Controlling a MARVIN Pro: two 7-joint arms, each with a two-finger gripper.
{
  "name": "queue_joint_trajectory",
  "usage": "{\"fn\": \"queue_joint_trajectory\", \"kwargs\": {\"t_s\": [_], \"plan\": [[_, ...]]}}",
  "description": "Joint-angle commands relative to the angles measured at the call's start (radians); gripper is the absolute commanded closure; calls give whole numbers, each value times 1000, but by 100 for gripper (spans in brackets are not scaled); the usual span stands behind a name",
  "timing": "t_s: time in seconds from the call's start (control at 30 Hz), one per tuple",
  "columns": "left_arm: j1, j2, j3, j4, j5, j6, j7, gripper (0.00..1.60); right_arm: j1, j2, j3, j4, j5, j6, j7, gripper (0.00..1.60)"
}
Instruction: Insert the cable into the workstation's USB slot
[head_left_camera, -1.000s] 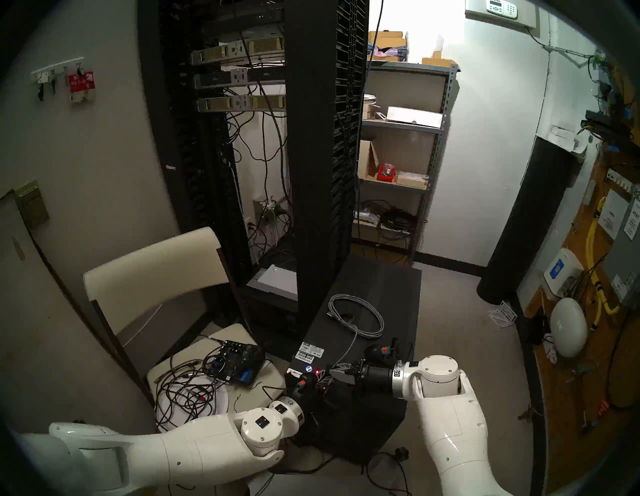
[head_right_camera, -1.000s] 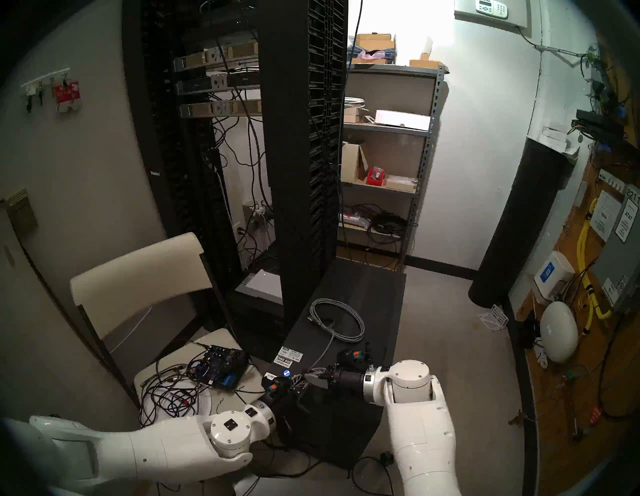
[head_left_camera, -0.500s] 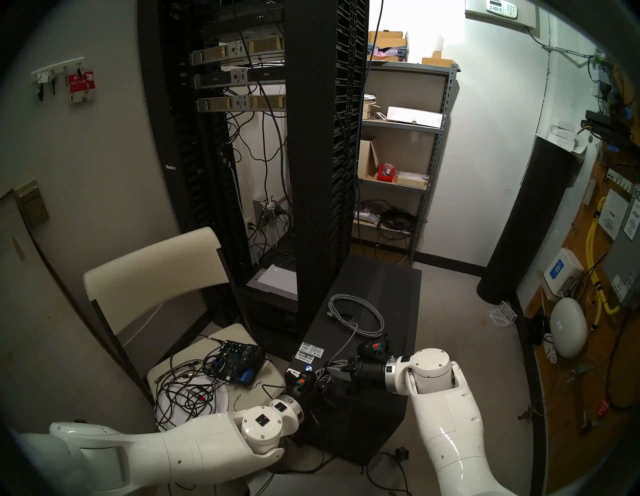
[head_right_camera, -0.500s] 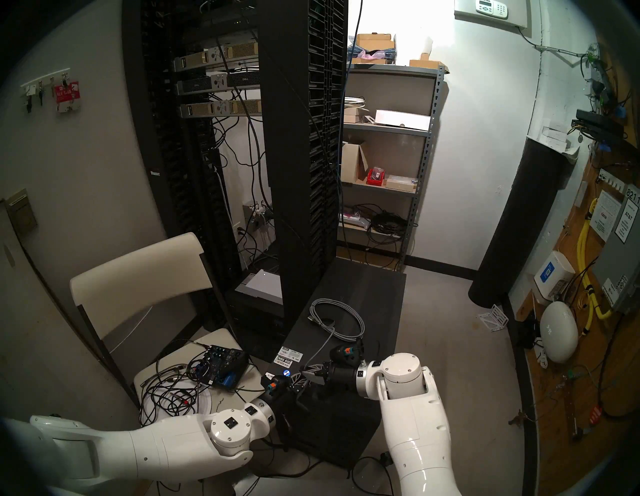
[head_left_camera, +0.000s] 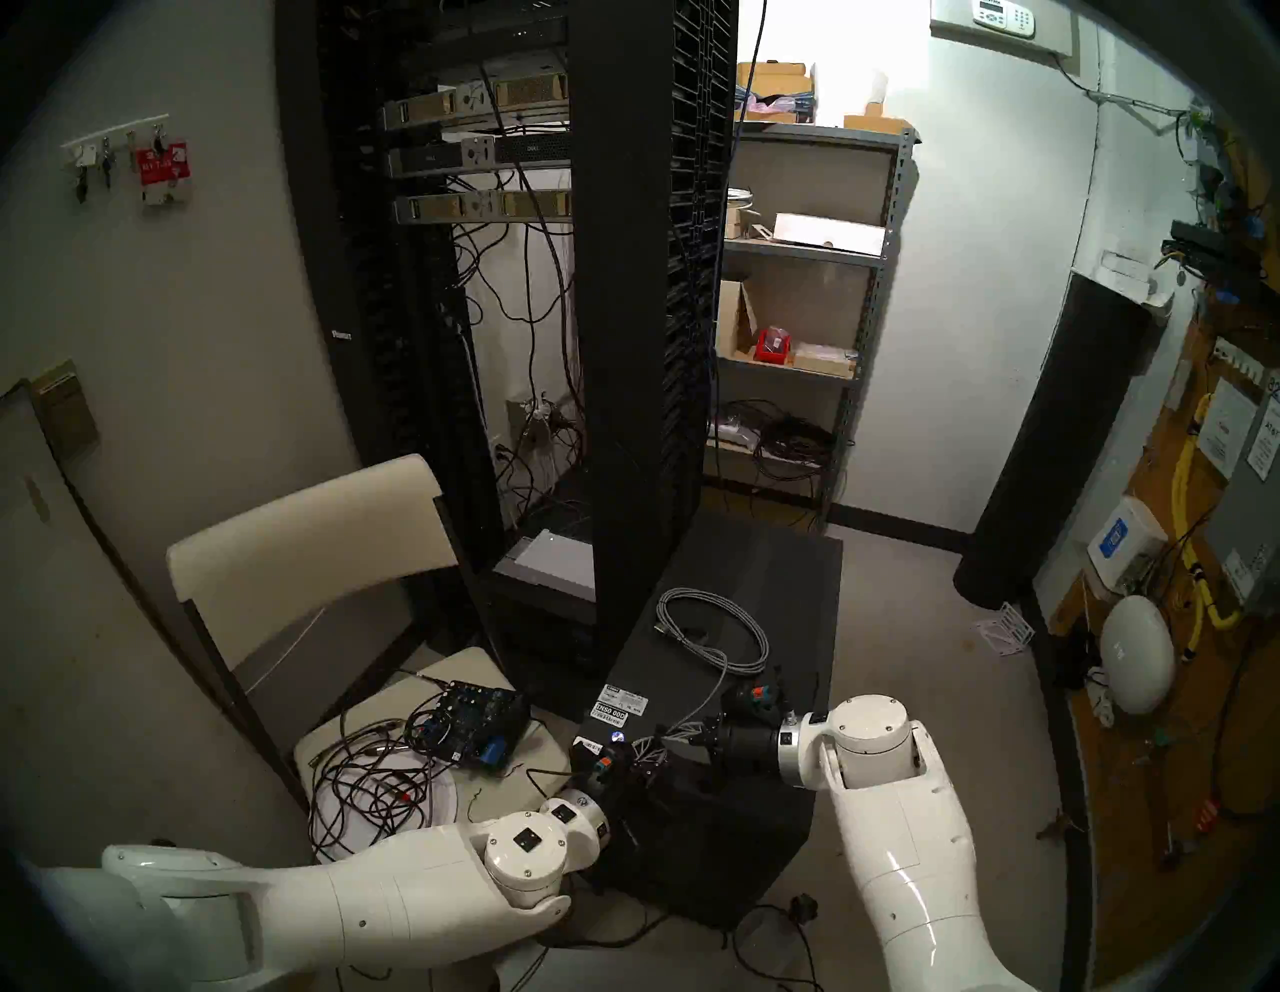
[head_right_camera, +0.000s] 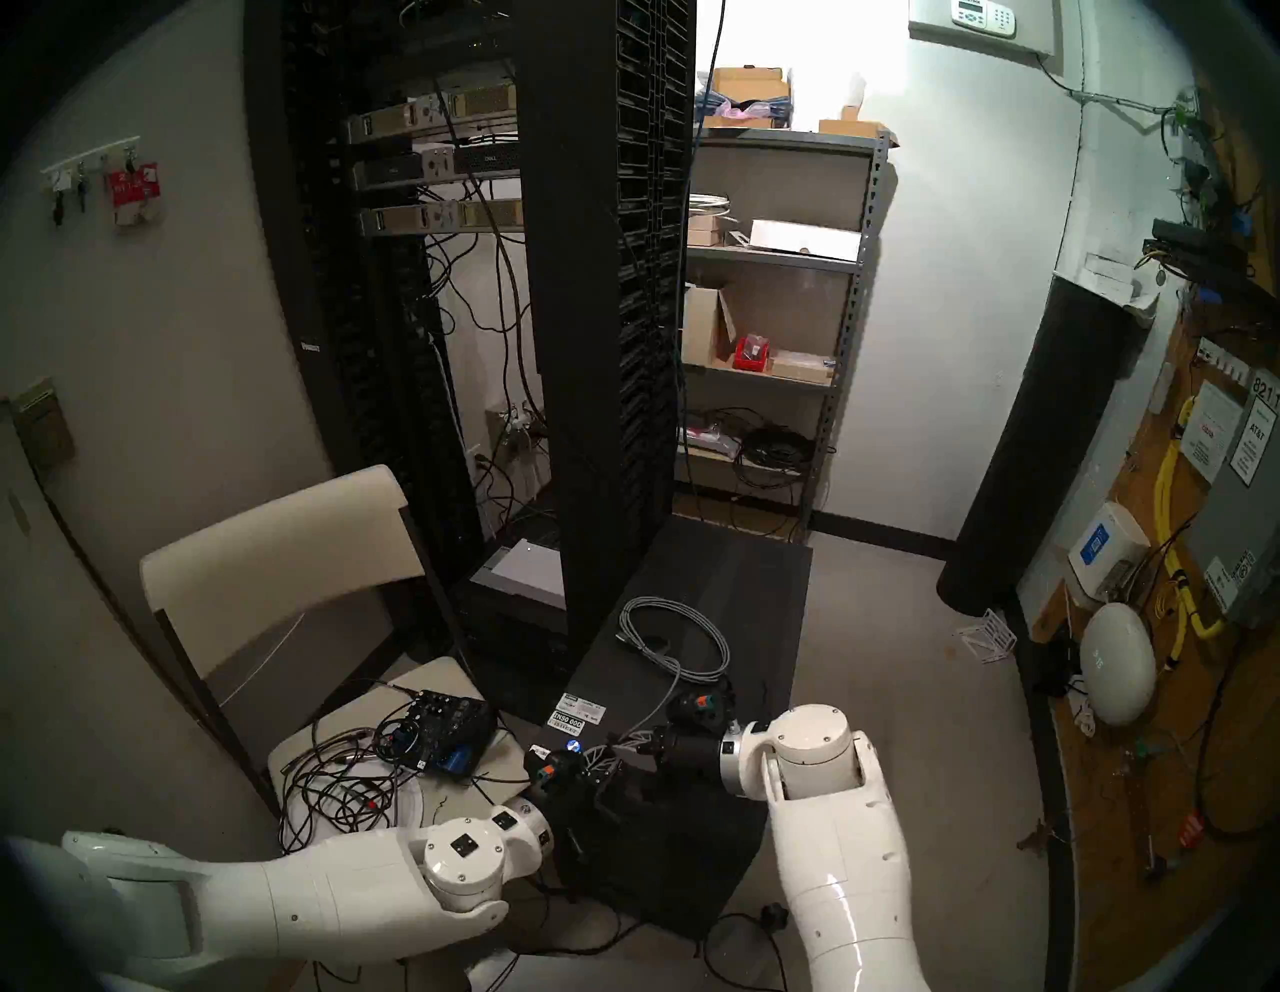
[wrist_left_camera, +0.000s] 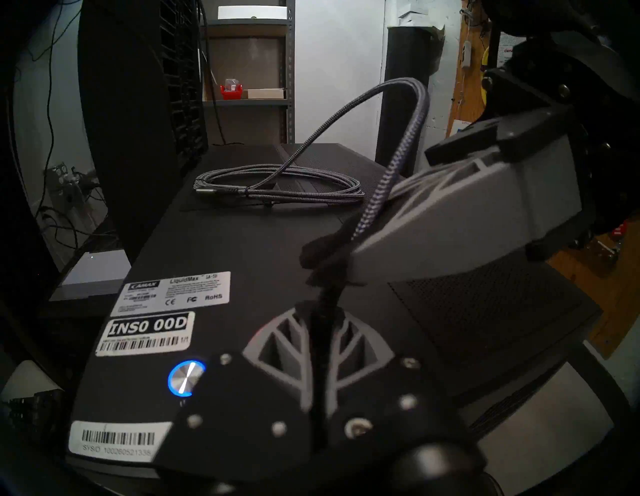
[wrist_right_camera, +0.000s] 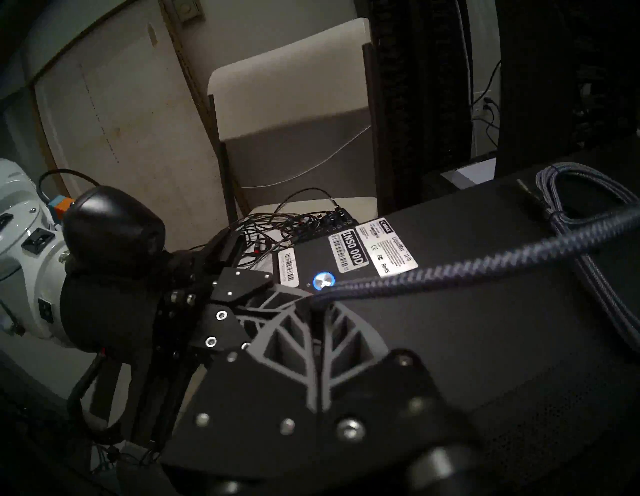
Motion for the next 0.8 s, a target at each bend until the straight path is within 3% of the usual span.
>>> {"fn": "queue_joint_trajectory", "kwargs": {"t_s": [0.0,0.37,0.77], "plan": [[-3,8,-6,-1,0,5,12,160,-14,8,-9,27,-4,5,18,160],[-2,6,-7,5,-3,1,12,160,19,5,-28,71,-15,-3,13,160],[-4,11,-8,8,-5,-3,9,160,22,22,-59,73,-37,44,36,160]]}}
